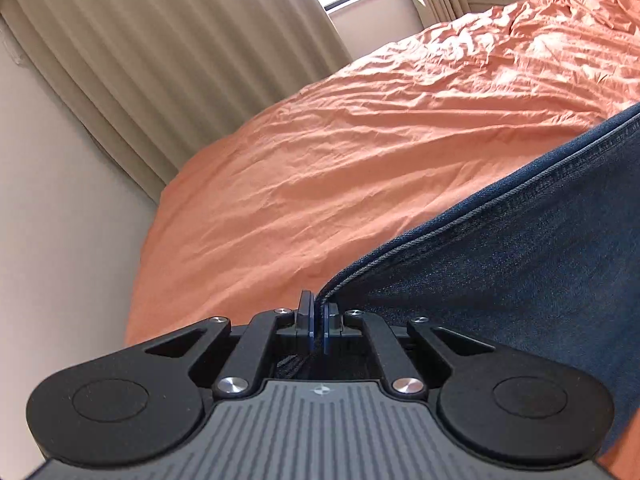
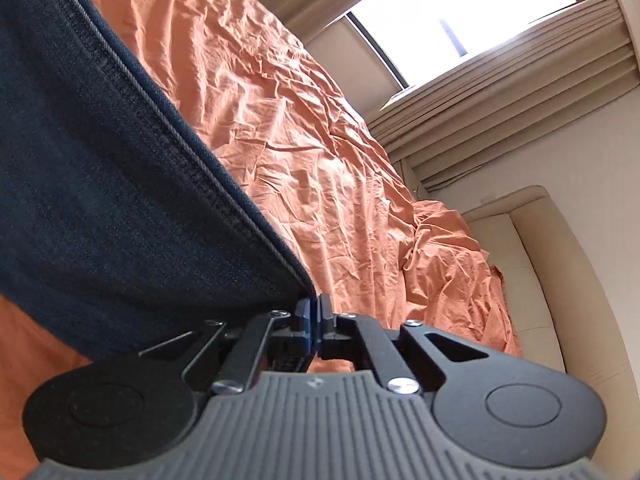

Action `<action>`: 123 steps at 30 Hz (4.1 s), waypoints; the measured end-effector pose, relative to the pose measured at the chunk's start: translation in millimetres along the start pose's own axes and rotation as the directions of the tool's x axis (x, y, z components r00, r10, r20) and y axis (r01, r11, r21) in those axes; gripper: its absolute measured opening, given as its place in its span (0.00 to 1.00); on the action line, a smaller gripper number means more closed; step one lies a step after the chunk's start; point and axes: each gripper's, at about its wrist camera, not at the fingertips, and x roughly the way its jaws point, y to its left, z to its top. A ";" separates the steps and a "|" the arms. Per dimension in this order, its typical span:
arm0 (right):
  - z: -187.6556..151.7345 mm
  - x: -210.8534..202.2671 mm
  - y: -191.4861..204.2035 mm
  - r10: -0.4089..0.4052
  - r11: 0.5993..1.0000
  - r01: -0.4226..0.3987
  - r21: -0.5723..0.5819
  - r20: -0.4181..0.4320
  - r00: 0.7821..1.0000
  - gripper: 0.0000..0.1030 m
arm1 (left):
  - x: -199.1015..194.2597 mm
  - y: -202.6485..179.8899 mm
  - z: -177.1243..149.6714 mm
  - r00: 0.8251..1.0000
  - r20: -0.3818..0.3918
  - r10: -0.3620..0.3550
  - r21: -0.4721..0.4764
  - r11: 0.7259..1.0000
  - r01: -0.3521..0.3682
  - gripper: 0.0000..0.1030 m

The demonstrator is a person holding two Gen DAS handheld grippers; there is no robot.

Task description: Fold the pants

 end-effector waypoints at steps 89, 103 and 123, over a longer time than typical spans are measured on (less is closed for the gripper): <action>-6.9 -20.8 122.1 0.437 0.227 -0.436 0.871 0.308 0.845 0.45 | 50.3 93.4 -129.7 0.988 -0.087 0.125 -0.745 0.651 -0.148 0.55; -127.8 5.3 16.7 0.211 0.662 -0.194 0.724 0.068 0.975 0.48 | 30.4 -14.1 -46.8 0.991 0.092 -0.099 -0.529 0.839 0.132 0.59; -178.5 80.7 -91.9 0.297 0.393 -0.236 0.889 0.121 0.947 0.00 | 76.7 -156.4 11.5 0.954 -0.017 -0.300 -0.343 0.898 0.276 0.55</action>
